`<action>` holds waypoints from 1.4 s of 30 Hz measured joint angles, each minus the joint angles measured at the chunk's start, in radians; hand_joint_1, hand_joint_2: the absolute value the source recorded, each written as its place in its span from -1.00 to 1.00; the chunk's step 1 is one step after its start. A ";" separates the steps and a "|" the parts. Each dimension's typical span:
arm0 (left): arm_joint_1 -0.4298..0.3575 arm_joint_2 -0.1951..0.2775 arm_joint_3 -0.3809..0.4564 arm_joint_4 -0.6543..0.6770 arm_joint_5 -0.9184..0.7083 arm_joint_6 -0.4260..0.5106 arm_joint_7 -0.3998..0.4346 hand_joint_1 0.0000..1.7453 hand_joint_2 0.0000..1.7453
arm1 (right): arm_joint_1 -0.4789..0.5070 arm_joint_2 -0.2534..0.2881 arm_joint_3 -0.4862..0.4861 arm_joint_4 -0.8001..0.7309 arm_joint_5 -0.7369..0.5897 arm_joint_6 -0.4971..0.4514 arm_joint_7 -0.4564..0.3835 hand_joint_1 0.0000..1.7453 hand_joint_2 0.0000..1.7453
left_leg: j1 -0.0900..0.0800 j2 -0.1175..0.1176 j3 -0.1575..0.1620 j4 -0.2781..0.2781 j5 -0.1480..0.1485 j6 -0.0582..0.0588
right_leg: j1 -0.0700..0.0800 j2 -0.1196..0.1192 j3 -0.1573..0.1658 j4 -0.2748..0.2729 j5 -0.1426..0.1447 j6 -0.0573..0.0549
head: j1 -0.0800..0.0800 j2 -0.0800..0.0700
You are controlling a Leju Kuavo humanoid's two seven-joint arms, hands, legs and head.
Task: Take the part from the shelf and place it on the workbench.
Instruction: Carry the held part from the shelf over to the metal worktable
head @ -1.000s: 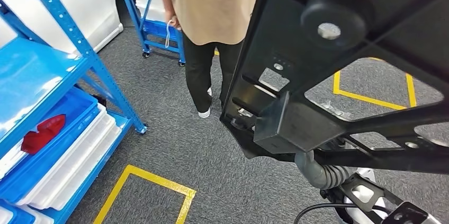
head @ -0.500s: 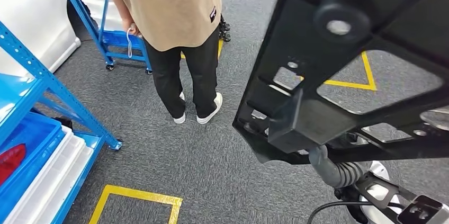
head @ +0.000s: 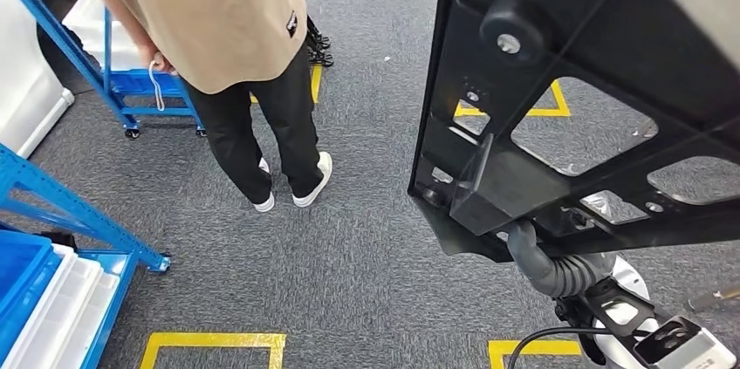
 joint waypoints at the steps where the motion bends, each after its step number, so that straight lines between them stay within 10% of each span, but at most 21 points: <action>1: -0.002 0.000 0.000 0.000 0.000 0.000 0.000 -1.00 1.00 | 0.000 0.000 -0.001 0.000 0.001 0.000 0.000 1.00 1.00 | 0.002 0.001 0.002 0.001 -0.004 -0.007 | -0.001 0.010 0.001 -0.003 0.001 -0.007 | 0.000 0.000; 5: -0.001 0.002 0.000 0.000 0.000 -0.002 -0.001 -1.00 1.00 | -0.007 0.003 -0.003 0.002 0.002 0.000 0.000 1.00 1.00 | 0.010 -0.080 -0.066 0.158 -0.094 -0.021 | -0.005 0.048 0.007 -0.012 0.006 -0.029 | -0.004 0.000; 8: 0.005 0.003 0.000 0.000 0.000 -0.005 -0.002 -1.00 1.00 | -0.008 0.006 -0.003 0.007 0.002 -0.001 0.001 1.00 1.00 | 0.010 -0.097 -0.142 0.297 -0.125 -0.020 | 0.001 0.087 0.007 -0.010 0.007 -0.033 | -0.005 0.000; 12: 0.003 0.011 0.000 0.000 -0.004 -0.004 0.001 -1.00 1.00 | -0.015 0.007 -0.012 0.009 0.011 -0.005 0.007 1.00 1.00 | 0.010 -0.150 -0.056 0.077 0.003 -0.003 | 0.002 0.138 0.008 -0.004 0.006 -0.029 | -0.005 0.000; 16: 0.002 0.023 0.000 0.000 -0.009 0.013 0.017 -1.00 1.00 | -0.009 0.003 -0.030 0.016 0.033 -0.021 0.015 1.00 1.00 | 0.008 -0.158 -0.025 0.005 0.019 0.012 | -0.004 0.177 -0.004 -0.004 0.012 -0.004 | -0.005 0.000; 20: 0.004 0.026 0.009 0.000 0.016 0.012 -0.006 -1.00 1.00 | -0.014 -0.011 -0.049 0.030 0.053 -0.056 -0.008 1.00 1.00 | 0.009 -0.109 -0.017 -0.017 0.032 0.031 | -0.001 0.085 -0.072 0.130 -0.066 0.011 | 0.003 0.000; 23: 0.005 0.027 0.022 0.000 0.034 0.004 -0.023 -1.00 1.00 | -0.024 -0.014 -0.047 0.045 0.074 -0.087 -0.012 1.00 1.00 | 0.006 -0.070 -0.018 -0.015 0.029 0.032 | -0.009 0.057 -0.141 0.268 -0.111 0.019 | 0.006 0.000; 29: -0.006 0.027 0.038 0.000 0.041 0.008 -0.024 -1.00 1.00 | -0.056 -0.011 -0.038 0.058 0.072 -0.093 0.000 1.00 1.00 | -0.001 -0.012 -0.010 -0.004 0.011 0.007 | -0.005 -0.018 0.001 -0.001 -0.001 0.009 | 0.005 0.000; 32: -0.009 0.033 0.040 -0.001 0.037 0.004 -0.022 -1.00 1.00 | -0.053 -0.008 -0.038 0.057 0.070 -0.096 0.004 1.00 1.00 | 0.001 0.000 -0.004 -0.001 0.001 -0.012 | -0.002 0.014 -0.001 -0.004 0.000 -0.011 | 0.004 0.000; 35: -0.010 0.040 0.040 -0.001 0.038 -0.010 -0.027 -1.00 1.00 | -0.051 -0.001 -0.038 0.053 0.069 -0.104 0.006 1.00 1.00 | 0.008 -0.063 -0.042 0.095 -0.061 -0.023 | -0.006 0.040 0.002 -0.009 0.004 -0.026 | -0.002 0.000; 42: -0.008 0.041 0.041 -0.001 0.039 -0.015 -0.030 -1.00 1.00 | -0.050 0.003 -0.038 0.052 0.069 -0.107 0.007 1.00 1.00 | 0.009 -0.086 -0.081 0.177 -0.103 -0.024 | -0.005 0.050 0.002 -0.009 0.004 -0.031 | -0.004 0.000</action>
